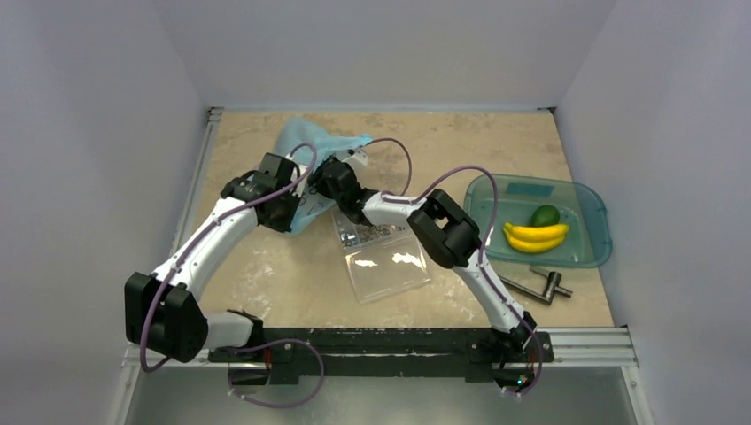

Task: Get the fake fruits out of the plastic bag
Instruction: Adjust the plastic bag at the center of the board, then take out the fake fruit from the plastic bag.

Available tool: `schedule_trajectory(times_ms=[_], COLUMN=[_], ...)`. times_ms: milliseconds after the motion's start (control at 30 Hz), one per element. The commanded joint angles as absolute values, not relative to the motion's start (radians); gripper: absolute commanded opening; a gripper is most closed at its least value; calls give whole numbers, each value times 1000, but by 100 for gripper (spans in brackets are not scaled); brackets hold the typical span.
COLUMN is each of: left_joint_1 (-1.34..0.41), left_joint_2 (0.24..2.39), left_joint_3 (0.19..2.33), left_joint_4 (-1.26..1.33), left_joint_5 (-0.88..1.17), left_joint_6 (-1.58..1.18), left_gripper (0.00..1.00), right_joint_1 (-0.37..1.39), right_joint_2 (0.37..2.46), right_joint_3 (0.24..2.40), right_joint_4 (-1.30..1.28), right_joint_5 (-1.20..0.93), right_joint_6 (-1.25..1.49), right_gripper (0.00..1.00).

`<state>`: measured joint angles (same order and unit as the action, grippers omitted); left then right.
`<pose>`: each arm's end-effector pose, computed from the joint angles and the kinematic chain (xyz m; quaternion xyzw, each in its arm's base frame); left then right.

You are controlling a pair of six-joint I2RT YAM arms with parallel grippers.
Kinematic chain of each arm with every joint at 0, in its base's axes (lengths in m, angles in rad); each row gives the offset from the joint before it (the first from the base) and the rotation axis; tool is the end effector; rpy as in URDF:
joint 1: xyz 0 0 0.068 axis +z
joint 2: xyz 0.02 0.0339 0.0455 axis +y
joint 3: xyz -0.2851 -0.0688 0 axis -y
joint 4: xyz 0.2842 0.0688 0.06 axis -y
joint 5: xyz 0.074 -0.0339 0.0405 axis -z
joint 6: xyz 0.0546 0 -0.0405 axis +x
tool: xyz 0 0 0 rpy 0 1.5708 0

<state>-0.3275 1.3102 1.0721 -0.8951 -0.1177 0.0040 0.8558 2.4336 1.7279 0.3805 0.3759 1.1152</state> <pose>0.2778 -0.0876 0.2641 0.1482 0.9632 0.0218 0.2231 0.4151 0.4475 0.1204 0.2113 0.7771 0.3938 0.4431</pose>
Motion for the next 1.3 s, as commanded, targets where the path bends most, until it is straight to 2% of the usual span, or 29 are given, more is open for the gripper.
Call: schedule_trajectory(times_ms=[0, 167, 333, 567, 1267], left_joint_1=[-338, -339, -338, -339, -346], left_joint_2=[1282, 1288, 1285, 1246, 1252], left_joint_3=[1078, 1085, 1094, 1079, 1079], left_joint_4=[-874, -874, -873, -857, -858], left_joint_5=[-102, -101, -100, -113, -111], left_joint_6=[18, 21, 20, 19, 21], left_gripper=[0, 0, 0, 0, 0], right_joint_1=[848, 848, 847, 830, 825], right_joint_2=[2426, 2401, 2343, 2445, 2487], right_joint_3=[1809, 1803, 1778, 1891, 1805], right_joint_4=[361, 369, 379, 307, 268], right_joint_5=[390, 361, 353, 356, 376], right_joint_6=[1138, 1122, 1123, 1120, 1210], right_gripper=[36, 31, 39, 40, 42])
